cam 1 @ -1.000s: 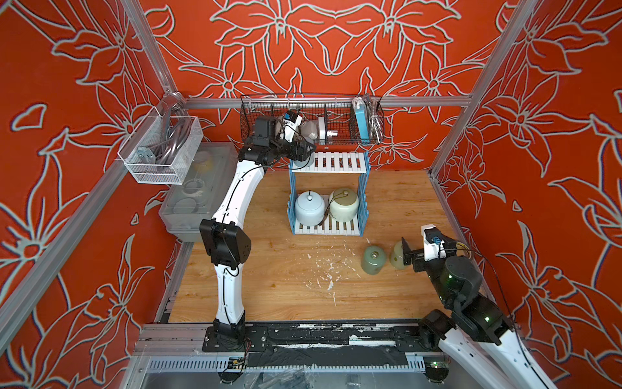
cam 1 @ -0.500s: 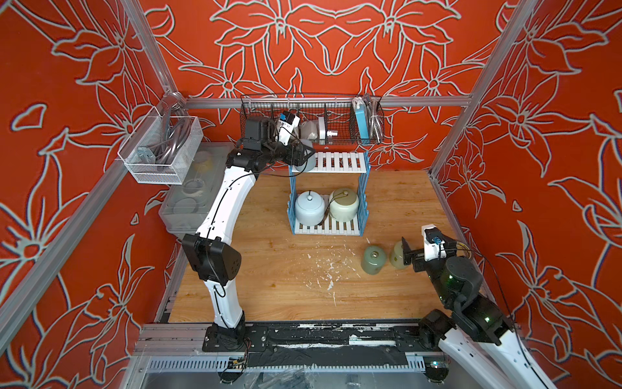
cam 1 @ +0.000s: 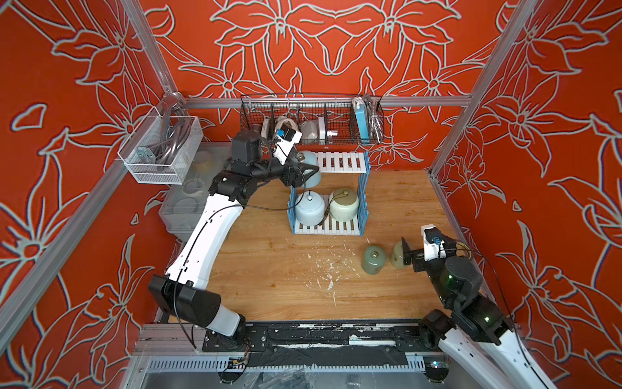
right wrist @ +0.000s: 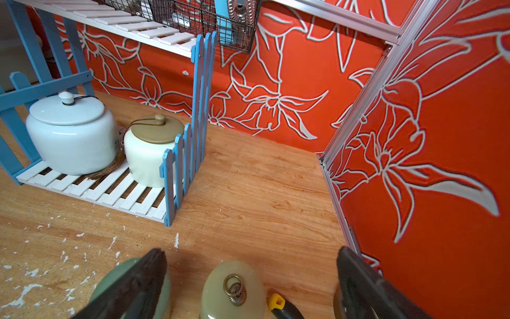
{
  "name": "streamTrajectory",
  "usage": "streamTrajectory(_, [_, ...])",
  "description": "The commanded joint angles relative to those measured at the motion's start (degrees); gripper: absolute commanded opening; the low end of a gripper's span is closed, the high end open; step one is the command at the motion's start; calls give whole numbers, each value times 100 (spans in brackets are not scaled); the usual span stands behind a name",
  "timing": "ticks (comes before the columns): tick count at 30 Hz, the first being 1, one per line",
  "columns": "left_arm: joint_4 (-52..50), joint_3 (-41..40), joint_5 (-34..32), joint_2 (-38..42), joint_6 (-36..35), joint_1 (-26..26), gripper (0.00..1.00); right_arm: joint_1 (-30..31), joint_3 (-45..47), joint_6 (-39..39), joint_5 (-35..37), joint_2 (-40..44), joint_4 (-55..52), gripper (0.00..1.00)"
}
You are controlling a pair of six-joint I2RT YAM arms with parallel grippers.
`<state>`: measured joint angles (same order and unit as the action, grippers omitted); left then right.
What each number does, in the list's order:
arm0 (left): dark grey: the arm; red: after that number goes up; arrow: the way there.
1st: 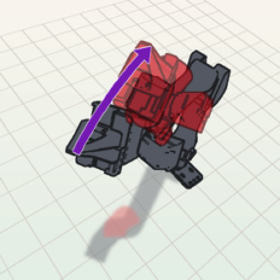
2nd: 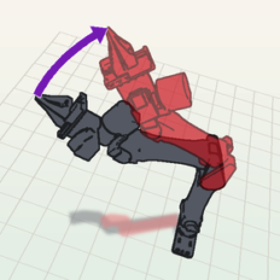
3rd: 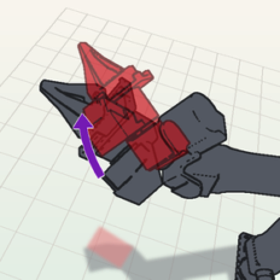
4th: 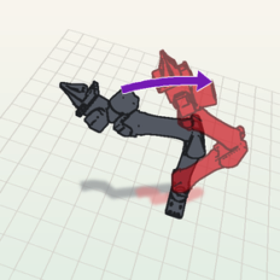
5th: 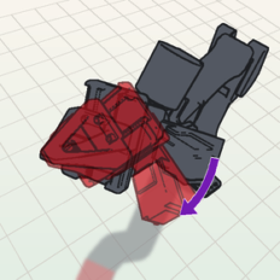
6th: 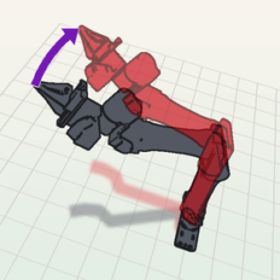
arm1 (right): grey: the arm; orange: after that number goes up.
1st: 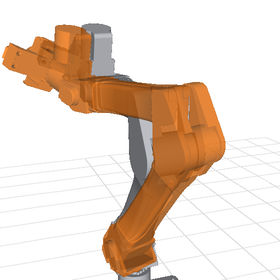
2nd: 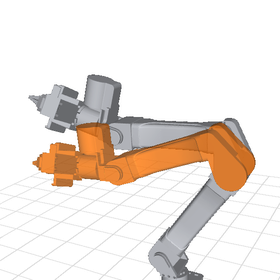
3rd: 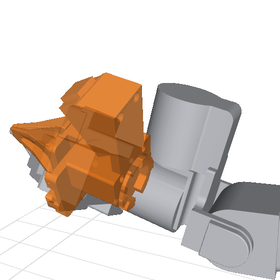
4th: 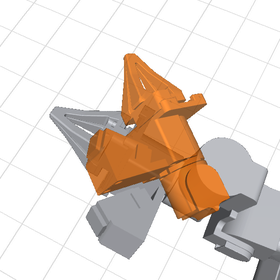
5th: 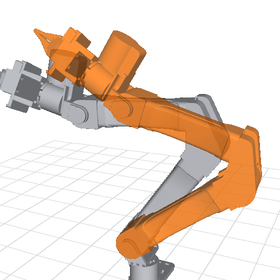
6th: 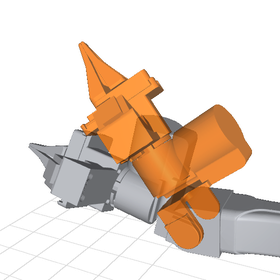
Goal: Remove the tea canisters from the shelf
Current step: Pick up the tea canister from the shelf, then place the tea canister at the center of the board.
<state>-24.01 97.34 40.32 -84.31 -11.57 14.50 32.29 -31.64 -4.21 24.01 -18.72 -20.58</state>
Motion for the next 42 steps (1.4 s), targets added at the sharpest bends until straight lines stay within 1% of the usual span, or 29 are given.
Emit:
streamTrajectory(1, [892, -413, 275, 582, -369, 194, 0, -11, 54, -54, 57, 38, 102, 100])
streamTrajectory(8, [1768, -2212, 345, 1499, -1244, 780, 0, -10, 58, -55, 57, 63, 107, 100])
streamTrajectory(11, [2008, -2766, 371, 1687, -1524, 1009, 0, -4, 55, -54, 56, 85, 92, 100])
streamTrajectory(15, [2099, -3014, 421, 1716, -1424, 1132, 0, -8, 71, -79, 116, 112, 117, 99])
streamTrajectory(23, [3038, -3958, 545, 1624, -1352, 1364, 0, -13, 63, -64, 69, 90, 100, 100])
streamTrajectory(26, [3385, -4340, 565, 1556, -1520, 1488, 0, -13, 64, -54, 45, 76, 86, 100])
streamTrajectory(30, [3410, -4484, 454, 1334, -1578, 1575, 0, -13, 73, -61, 64, 71, 111, 99])
streamTrajectory(37, [3950, -4808, 297, 911, -1508, 1712, 0, -17, 86, -55, 66, 129, 134, 100])
streamTrajectory(40, [4310, -5097, 226, 746, -1749, 1813, 0, -16, 63, -33, -49, 148, 123, 100])
streamTrajectory(42, [4373, -5157, 182, 645, -1824, 1885, 0, -19, 86, -45, 19, 190, 141, 100])
